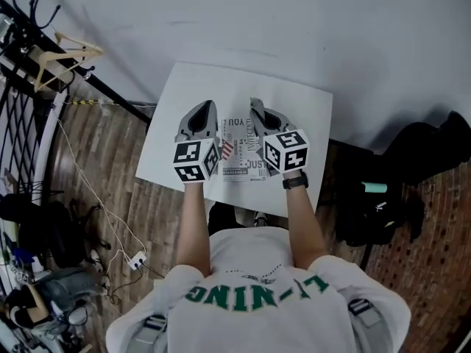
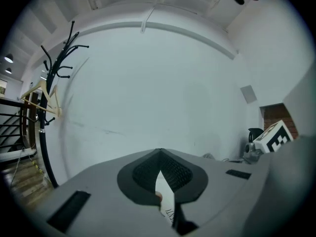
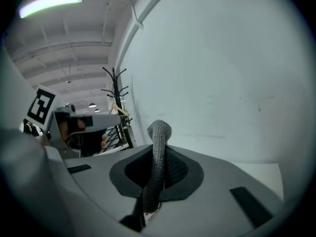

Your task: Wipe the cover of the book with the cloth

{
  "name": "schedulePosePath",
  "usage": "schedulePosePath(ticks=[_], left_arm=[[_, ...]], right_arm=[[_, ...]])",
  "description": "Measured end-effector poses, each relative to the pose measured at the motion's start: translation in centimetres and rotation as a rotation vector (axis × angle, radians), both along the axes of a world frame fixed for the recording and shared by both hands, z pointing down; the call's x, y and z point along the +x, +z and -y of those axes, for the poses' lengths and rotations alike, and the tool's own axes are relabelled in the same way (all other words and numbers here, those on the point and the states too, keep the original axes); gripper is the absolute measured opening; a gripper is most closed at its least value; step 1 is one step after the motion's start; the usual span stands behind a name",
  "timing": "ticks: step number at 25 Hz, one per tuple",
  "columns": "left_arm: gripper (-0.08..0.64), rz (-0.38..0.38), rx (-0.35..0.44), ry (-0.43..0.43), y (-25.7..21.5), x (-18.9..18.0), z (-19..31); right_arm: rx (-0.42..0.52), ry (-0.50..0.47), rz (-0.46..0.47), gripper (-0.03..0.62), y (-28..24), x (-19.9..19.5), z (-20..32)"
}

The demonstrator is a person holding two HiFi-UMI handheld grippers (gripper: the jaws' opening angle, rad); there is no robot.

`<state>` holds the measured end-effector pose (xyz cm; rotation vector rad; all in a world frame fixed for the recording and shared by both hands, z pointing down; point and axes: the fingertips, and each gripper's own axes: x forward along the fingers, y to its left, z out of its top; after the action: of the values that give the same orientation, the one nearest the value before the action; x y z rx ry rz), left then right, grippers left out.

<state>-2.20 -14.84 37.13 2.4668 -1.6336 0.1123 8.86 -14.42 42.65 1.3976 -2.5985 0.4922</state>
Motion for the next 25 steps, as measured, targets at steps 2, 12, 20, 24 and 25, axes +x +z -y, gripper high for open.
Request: schedulePosePath(ticks=[2,12,20,24,25], left_arm=[[0.005,0.005,-0.013,0.007,0.8,-0.6,2.6],[0.005,0.005,-0.091,0.022,5.1,-3.6,10.5],[0.005,-0.004,-0.149,-0.023,7.7,-6.3,13.0],[0.005,0.012,-0.156,-0.034,8.2,-6.9,13.6],[0.006,0.013,-0.158,-0.036,8.3,-7.0,13.6]], right_arm=[[-0.105,-0.039,-0.044,0.034,3.6,-1.3,2.2],[-0.506,-0.182,-0.272,0.034,18.9,-7.9,5.9],[-0.668,-0.193,-0.388,0.034,24.4,-10.1,6.9],[-0.726,-0.218,-0.489,0.034,26.2,-10.6,6.8],[-0.733,-0.223,-0.512,0.034,26.5,-10.6,6.6]])
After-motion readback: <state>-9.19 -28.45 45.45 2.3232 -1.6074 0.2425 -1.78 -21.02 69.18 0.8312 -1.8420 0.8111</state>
